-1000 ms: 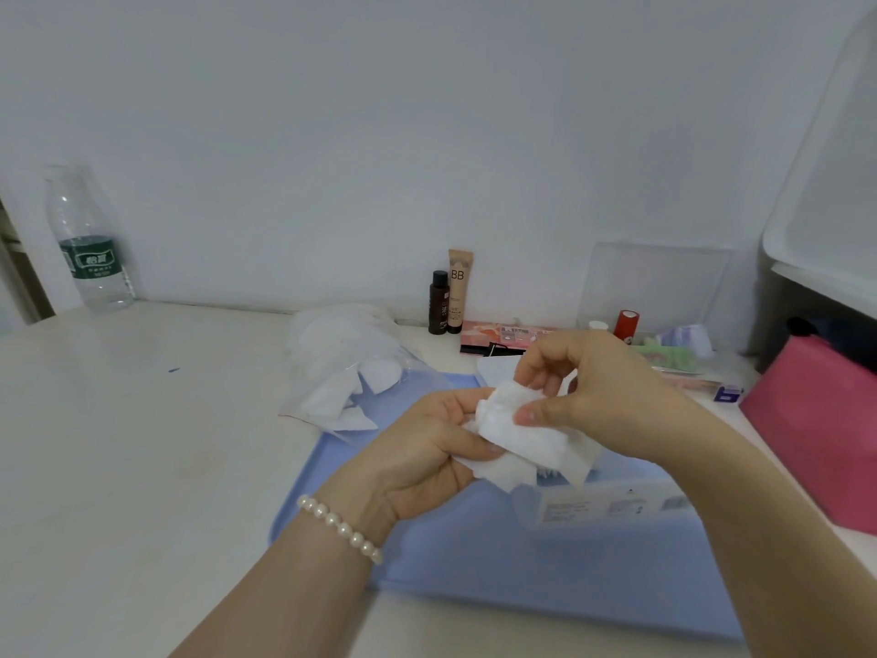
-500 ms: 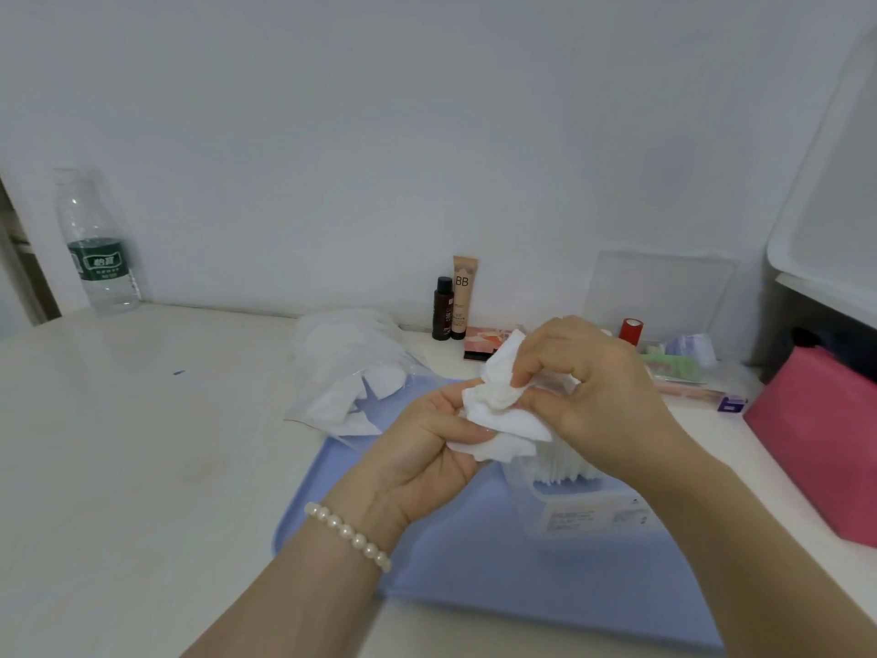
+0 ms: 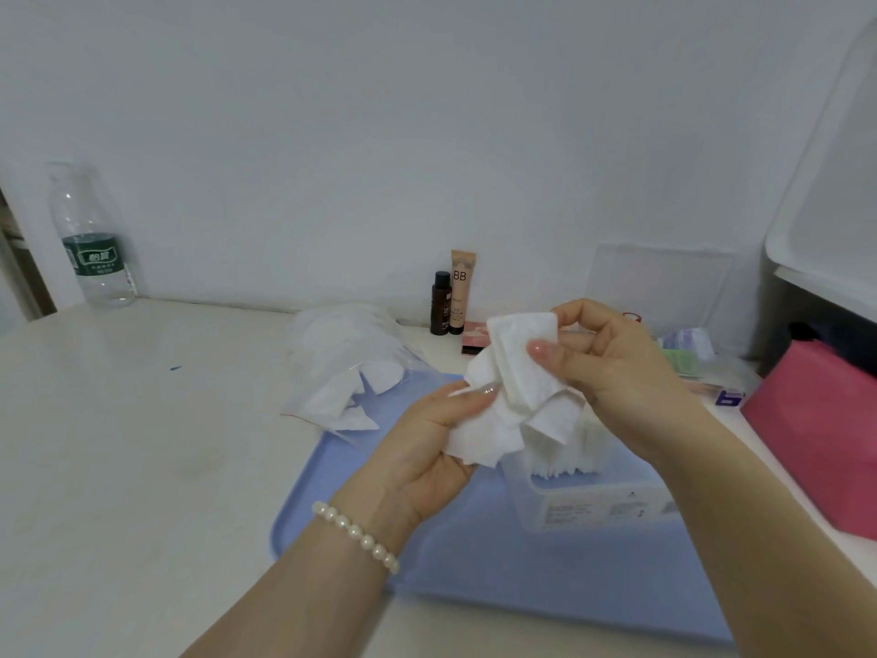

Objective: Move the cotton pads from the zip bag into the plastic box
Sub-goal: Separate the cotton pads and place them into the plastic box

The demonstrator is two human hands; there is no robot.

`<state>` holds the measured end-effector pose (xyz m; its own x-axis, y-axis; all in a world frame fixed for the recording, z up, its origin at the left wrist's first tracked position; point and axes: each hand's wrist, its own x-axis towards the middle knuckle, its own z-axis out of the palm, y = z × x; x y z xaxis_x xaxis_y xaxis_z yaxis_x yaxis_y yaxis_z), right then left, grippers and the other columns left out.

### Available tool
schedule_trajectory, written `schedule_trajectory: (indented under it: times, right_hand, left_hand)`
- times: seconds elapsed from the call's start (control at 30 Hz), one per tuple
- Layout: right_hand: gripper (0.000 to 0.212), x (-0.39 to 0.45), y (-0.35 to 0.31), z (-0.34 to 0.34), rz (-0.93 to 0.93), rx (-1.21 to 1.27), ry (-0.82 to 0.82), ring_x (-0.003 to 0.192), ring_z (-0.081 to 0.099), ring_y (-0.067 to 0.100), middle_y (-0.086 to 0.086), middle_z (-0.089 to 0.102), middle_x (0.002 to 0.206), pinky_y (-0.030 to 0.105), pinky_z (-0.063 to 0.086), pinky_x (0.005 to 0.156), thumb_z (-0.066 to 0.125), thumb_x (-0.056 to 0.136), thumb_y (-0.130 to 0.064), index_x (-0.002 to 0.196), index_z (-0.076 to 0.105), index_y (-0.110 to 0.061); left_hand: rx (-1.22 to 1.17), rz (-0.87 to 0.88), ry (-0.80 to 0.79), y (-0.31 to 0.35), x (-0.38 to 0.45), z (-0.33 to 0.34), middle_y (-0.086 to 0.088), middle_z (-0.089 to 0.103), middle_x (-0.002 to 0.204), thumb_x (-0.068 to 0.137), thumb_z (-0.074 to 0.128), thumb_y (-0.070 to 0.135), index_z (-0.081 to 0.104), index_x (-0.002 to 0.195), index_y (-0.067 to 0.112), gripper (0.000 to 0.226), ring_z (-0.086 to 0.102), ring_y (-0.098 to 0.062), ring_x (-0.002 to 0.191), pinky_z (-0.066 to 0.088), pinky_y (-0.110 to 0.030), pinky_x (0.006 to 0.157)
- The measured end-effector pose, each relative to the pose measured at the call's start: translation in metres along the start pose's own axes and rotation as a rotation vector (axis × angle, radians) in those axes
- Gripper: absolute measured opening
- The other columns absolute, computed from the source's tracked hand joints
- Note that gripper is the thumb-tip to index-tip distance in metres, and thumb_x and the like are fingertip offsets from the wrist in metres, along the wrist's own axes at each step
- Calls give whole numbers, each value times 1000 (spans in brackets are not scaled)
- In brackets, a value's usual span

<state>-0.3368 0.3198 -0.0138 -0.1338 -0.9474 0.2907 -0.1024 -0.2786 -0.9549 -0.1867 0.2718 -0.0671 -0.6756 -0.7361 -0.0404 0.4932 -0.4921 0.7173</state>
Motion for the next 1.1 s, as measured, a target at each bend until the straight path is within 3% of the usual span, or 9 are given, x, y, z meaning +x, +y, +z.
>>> schedule_trajectory:
  times: [0.1, 0.27, 0.33, 0.4, 0.5, 0.63, 0.87, 1.03, 1.1]
  right_hand:
    - [37, 7, 0, -9, 82, 343, 88, 83, 70, 26, 13, 72, 88, 36, 58, 77, 70, 60, -17, 94, 64, -5]
    - [29, 9, -3, -30, 133, 598, 174, 70, 70, 16, 5, 72, 78, 26, 57, 63, 84, 38, -19, 65, 75, -13]
    - [49, 6, -4, -32, 178, 484, 83, 70, 69, 15, 5, 72, 79, 28, 57, 61, 93, 25, -25, 69, 75, -13]
    - [61, 4, -4, -28, 250, 293, -1, 80, 69, 21, 11, 73, 88, 39, 59, 74, 94, 27, -30, 80, 75, -6]
    - [38, 1, -5, -11, 290, 98, -17, 86, 66, 24, 11, 73, 91, 42, 51, 86, 77, 53, -20, 87, 72, -3]
    - [21, -1, -3, 4, 231, -35, 40, 77, 68, 22, 8, 74, 82, 41, 55, 76, 74, 55, -12, 76, 74, -10]
    - [18, 1, 2, 9, 157, -150, 149, 55, 63, 7, 8, 68, 74, 19, 54, 52, 75, 69, 2, 86, 71, -2]
    - [21, 0, 4, 10, 83, -275, 160, 66, 57, 14, 20, 64, 83, 15, 50, 53, 77, 69, -1, 89, 71, -1]
    - [21, 0, 4, 12, 44, -359, 174, 58, 52, 4, 8, 62, 76, 13, 46, 53, 79, 68, -4, 86, 68, -9]
  left_hand:
    - [4, 9, 103, -2, 0, 0, -14, 71, 98, 78, 60, 1, 63, 105, -1, 28, 70, -20, 79, 57, -26, 68]
    - [0, 51, 147, 3, 0, -2, -9, 72, 81, 85, 55, -1, 64, 91, 3, 11, 70, -17, 68, 57, -24, 58]
    - [17, 64, 153, 3, 0, -2, -8, 72, 79, 87, 55, 2, 64, 83, 4, 10, 70, -16, 66, 57, -24, 57]
    - [33, 84, 151, 2, 1, -2, -9, 72, 80, 87, 56, 3, 66, 74, 7, 16, 70, -17, 68, 57, -26, 59]
    - [40, 97, 150, 1, 1, -1, -13, 71, 90, 84, 57, 4, 66, 86, 3, 9, 69, -21, 76, 57, -30, 66]
    - [54, 107, 145, 0, 2, 0, -16, 68, 101, 85, 54, 3, 59, 113, -4, 29, 66, -25, 87, 56, -32, 72]
    - [79, 129, 105, 1, 1, 1, -16, 71, 96, 88, 51, 1, 64, 105, -1, 21, 70, -23, 82, 57, -32, 71]
    - [115, 144, 105, 3, 0, 2, -15, 72, 93, 91, 47, 0, 66, 98, 1, 20, 70, -22, 80, 57, -32, 72]
    - [109, 143, 106, 3, 0, 1, -15, 72, 93, 91, 48, 1, 65, 100, 0, 20, 70, -22, 80, 57, -32, 73]
